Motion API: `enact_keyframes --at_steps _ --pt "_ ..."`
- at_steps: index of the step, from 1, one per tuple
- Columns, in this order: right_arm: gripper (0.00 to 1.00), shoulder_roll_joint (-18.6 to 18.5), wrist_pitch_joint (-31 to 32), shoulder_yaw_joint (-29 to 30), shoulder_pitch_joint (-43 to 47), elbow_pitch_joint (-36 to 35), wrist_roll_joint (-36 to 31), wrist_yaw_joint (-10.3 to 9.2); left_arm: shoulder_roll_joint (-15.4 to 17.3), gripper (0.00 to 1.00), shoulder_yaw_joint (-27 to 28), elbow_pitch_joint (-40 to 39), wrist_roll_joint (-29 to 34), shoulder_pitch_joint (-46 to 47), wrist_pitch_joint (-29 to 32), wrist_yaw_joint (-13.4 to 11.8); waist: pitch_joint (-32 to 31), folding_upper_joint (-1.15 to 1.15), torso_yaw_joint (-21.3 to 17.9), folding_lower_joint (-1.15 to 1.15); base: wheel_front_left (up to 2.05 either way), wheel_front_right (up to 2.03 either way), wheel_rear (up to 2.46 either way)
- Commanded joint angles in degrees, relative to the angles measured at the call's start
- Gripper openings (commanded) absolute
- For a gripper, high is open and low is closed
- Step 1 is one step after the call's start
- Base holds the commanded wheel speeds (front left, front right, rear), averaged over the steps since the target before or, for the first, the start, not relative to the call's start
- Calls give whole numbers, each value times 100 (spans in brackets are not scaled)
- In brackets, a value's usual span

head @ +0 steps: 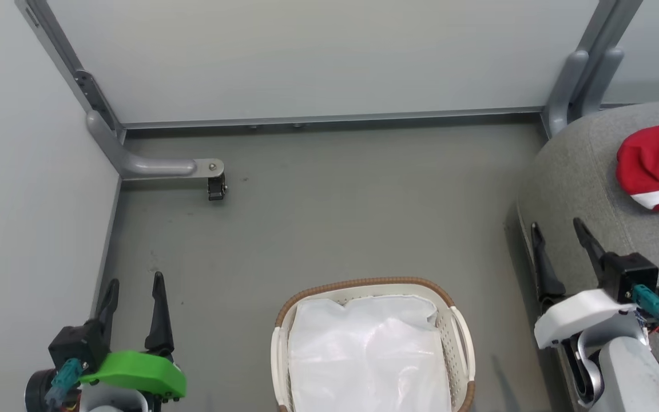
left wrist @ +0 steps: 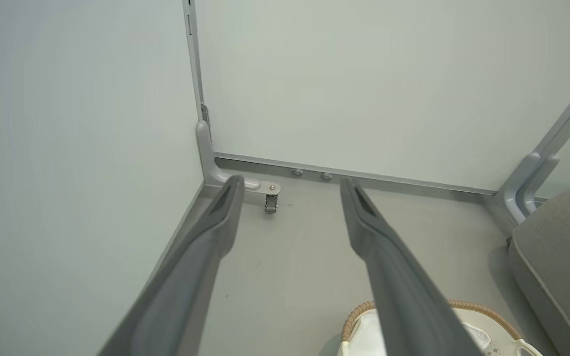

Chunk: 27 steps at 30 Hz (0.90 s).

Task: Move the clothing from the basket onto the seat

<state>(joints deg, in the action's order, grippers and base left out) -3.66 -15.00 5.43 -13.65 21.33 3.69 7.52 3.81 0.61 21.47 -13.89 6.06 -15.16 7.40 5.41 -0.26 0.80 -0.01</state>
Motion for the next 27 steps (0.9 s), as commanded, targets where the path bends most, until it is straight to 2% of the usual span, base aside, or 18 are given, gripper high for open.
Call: enact_keyframes --at_steps 1,8,9,13,27 --pt "100 0 -26 -21 156 46 32 -6 -19 100 80 19 13 -141 3 17 -185 26 109 1 0 0 0" --pt "100 22 -26 -97 360 145 108 -6 -73 100 66 132 -366 -307 3 17 -269 26 73 1 0 0 0" --pt "0 30 0 -96 280 133 91 0 -76 0 66 133 -386 -247 1 0 -271 0 74 1 0 0 0" --pt "0 80 55 -62 317 294 174 0 -107 0 70 287 -469 -248 37 0 -274 0 74 1 0 0 0" --pt "0 76 457 -24 396 95 1787 -1 -103 0 173 86 -1832 -195 434 2 -302 3 57 1 0 0 0"
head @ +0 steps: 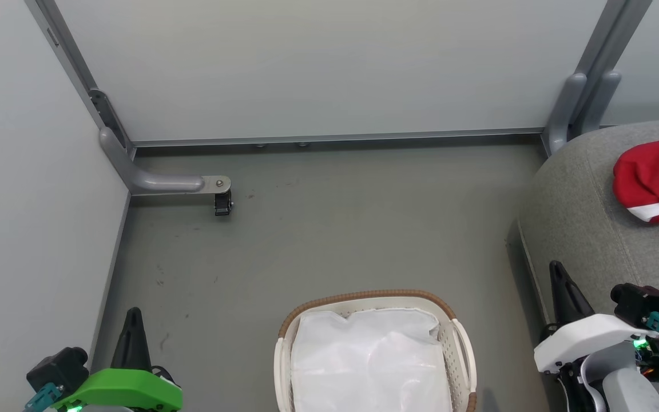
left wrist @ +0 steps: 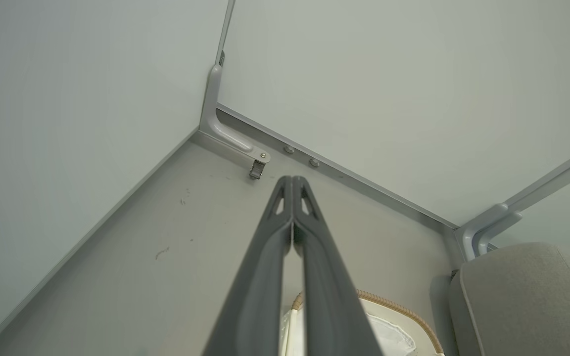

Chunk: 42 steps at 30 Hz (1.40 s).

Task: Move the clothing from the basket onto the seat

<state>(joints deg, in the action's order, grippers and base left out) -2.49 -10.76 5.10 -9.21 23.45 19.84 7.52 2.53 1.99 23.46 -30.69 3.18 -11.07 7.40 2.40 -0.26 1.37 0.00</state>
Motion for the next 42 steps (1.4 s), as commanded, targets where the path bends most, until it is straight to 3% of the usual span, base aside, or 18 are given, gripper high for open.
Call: enact_keyframes --at_steps 1,19,42 --pt "0 -42 51 8 -41 -132 266 -1 25 0 39 -125 -230 95 47 2 -3 3 -2 0 0 0 0" --pt "0 -46 447 27 59 -355 1982 -2 31 0 137 -338 -1685 162 464 4 -39 7 -24 0 0 0 0" --pt "0 -50 875 69 140 -560 3717 -2 39 0 249 -548 -3165 231 893 7 -84 11 -52 0 0 0 0"
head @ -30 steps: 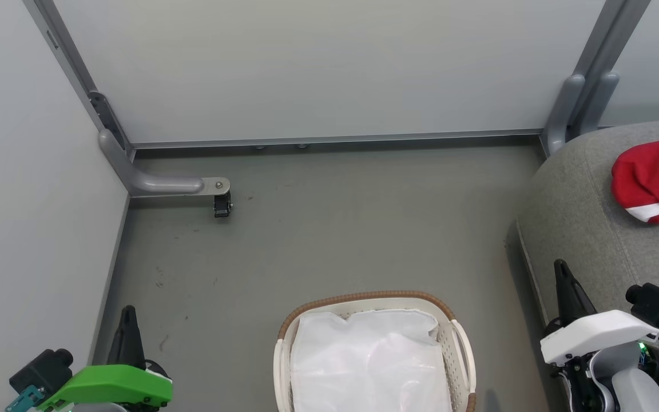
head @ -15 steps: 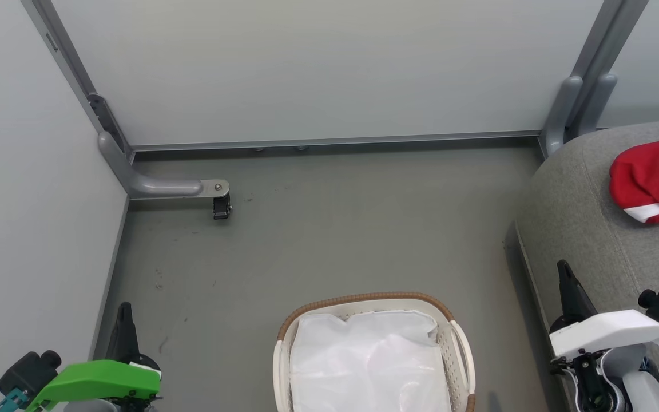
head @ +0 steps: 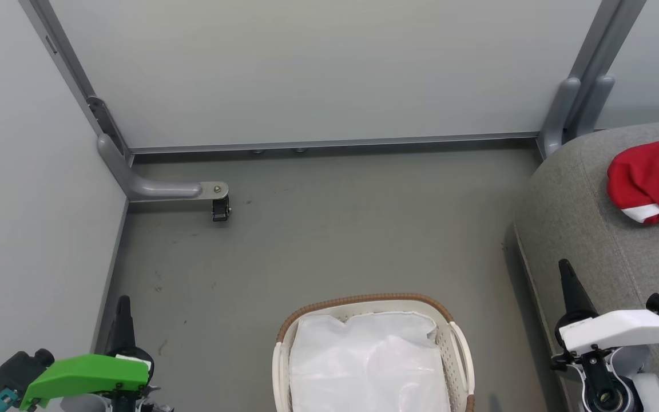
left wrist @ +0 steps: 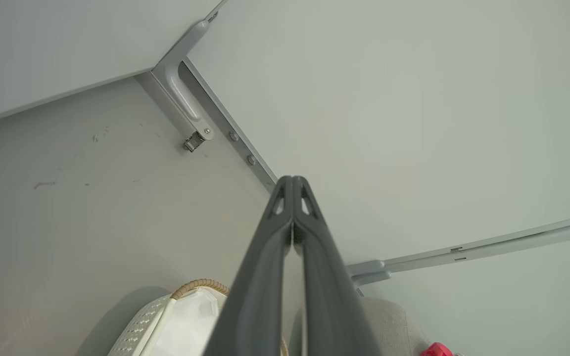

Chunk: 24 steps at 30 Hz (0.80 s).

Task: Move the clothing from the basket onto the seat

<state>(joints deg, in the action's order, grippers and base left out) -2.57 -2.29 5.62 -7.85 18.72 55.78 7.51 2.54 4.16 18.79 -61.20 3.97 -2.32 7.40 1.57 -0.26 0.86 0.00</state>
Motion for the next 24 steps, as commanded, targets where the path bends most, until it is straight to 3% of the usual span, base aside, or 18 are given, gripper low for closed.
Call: enact_keyframes --at_steps 1,24 --pt "0 -42 42 20 7 -95 195 -1 38 0 37 -90 -177 154 36 7 -3 12 -2 0 0 0 0" --pt "0 -45 400 54 87 -263 1640 -2 44 0 125 -261 -1399 204 396 10 -51 17 -31 0 0 0 0"
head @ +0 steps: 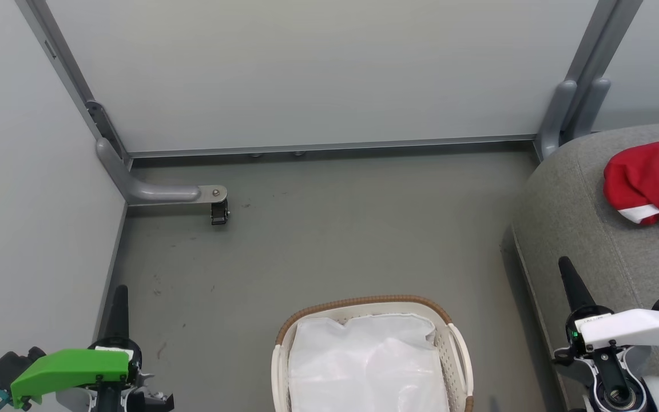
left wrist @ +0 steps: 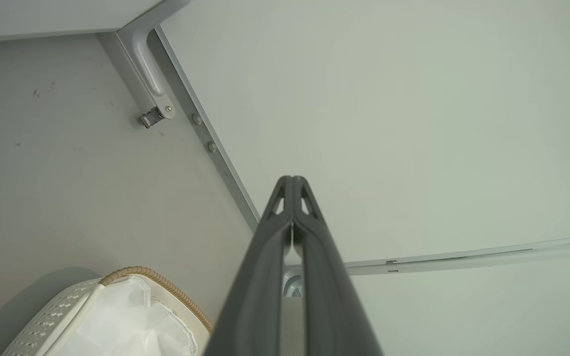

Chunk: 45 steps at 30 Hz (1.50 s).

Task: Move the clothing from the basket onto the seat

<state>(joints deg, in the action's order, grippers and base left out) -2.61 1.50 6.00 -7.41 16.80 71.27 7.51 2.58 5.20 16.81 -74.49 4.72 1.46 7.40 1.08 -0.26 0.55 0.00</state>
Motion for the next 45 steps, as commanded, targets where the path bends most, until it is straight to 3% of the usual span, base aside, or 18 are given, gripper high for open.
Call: enact_keyframes --at_steps 1,45 --pt "0 -41 41 17 46 -77 152 -2 41 0 24 -71 -121 133 37 11 -3 17 -2 0 0 0 0" --pt "0 -42 526 64 151 -299 2142 -4 48 0 147 -295 -1814 192 534 16 -90 26 -55 0 0 0 0"
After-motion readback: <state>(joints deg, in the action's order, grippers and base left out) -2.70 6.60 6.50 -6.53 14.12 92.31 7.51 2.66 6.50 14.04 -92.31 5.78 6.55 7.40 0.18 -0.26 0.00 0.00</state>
